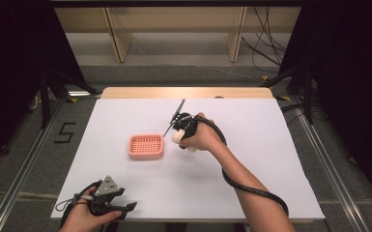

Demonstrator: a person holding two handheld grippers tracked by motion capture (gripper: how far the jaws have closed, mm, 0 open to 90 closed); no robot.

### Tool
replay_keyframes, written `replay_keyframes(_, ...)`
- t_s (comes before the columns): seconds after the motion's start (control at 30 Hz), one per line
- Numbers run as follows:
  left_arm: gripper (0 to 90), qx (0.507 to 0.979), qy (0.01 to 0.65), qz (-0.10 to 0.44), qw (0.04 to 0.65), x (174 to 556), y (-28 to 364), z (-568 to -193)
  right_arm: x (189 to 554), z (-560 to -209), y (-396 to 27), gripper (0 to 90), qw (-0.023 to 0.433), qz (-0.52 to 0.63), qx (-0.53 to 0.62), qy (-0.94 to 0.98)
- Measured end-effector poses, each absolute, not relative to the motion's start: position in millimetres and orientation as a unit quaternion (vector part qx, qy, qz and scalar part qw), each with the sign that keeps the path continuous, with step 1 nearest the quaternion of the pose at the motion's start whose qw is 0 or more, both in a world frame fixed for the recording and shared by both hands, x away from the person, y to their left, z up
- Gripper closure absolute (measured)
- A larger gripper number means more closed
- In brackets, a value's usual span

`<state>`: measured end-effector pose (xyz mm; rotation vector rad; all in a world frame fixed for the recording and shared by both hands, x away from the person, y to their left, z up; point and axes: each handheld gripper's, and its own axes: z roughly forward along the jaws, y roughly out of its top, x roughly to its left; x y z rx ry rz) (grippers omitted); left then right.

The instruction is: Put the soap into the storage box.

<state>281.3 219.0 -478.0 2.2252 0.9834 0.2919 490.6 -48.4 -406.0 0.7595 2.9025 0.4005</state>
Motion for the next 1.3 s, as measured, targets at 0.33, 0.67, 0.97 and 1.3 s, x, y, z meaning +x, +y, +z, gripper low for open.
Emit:
replay_keyframes(0.33, 32.3, 0.853, 0.378, 0.11, 0.342, 280.3, 219.4, -477.8, 489.2, -404.3, -43.4, 50.5, 0.059, 0.136, 0.259, 0.954)
replay_keyframes(0.67, 32.3, 0.853, 0.379, 0.113, 0.341, 280.5, 219.4, -478.1, 489.9, -403.6, -37.9, 50.5, 0.066, 0.16, 0.255, 0.951)
replay_keyframes(0.97, 32.3, 0.853, 0.379, 0.113, 0.34, 280.6, 219.1, -478.3, 487.3, -404.7, -36.8, 50.5, 0.068, 0.183, 0.266, 0.944)
replay_keyframes(1.3, 32.3, 0.853, 0.378, 0.107, 0.343, 280.4, 219.4, -477.8, 488.2, -405.5, -33.7, 50.5, 0.08, 0.211, 0.253, 0.941)
